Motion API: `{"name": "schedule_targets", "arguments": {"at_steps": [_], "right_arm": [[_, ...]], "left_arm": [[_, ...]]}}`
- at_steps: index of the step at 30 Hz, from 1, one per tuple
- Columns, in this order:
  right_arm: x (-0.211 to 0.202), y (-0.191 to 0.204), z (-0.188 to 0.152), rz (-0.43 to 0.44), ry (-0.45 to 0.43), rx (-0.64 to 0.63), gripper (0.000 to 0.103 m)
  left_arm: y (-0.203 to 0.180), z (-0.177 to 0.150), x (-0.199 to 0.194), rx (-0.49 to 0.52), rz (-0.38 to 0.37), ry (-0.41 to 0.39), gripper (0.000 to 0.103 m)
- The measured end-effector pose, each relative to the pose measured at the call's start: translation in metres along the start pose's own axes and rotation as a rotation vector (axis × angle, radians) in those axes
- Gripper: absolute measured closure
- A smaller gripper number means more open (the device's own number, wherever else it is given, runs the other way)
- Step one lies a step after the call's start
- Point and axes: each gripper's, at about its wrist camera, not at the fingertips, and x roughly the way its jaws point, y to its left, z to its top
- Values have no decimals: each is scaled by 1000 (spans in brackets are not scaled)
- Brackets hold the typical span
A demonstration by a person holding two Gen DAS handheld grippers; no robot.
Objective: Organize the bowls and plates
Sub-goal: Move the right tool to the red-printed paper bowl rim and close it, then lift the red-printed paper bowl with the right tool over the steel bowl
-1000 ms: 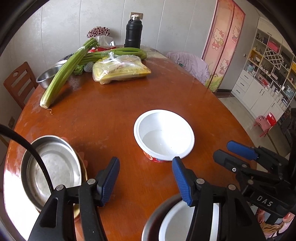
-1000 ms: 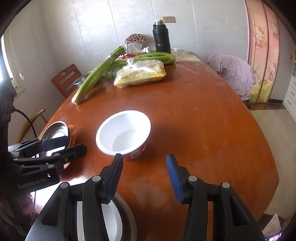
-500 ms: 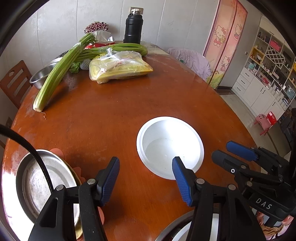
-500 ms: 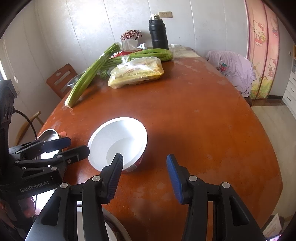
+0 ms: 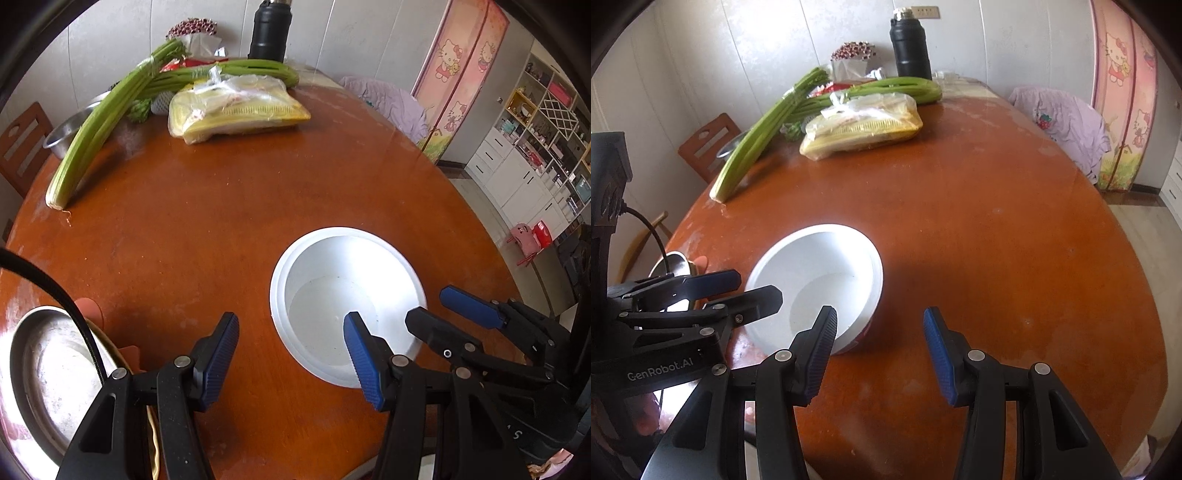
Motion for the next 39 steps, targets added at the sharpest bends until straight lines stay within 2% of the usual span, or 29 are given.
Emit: {"name": "schedule_targets", "arguments": {"at_steps": [10, 15, 18, 22, 28, 39], "right_arm": [[17, -2, 6, 1, 12, -22, 53], [22, -1, 4, 2, 14, -36, 60], [23, 3, 3, 7, 12, -50, 64], [22, 7, 2, 27, 17, -56, 69], [17, 10, 4, 55, 17, -40, 76], [17, 9, 4, 93, 25, -12, 76]], "left_arm": [[-1, 5, 15, 2, 28, 21, 45], [-1, 4, 27, -5, 33, 61, 45], [-2, 2, 33, -10, 26, 82, 50], [-5, 0, 33, -4, -14, 91, 66], [-9, -1, 27, 2, -42, 70, 71], [-11, 0, 21, 4, -59, 59, 73]]}}
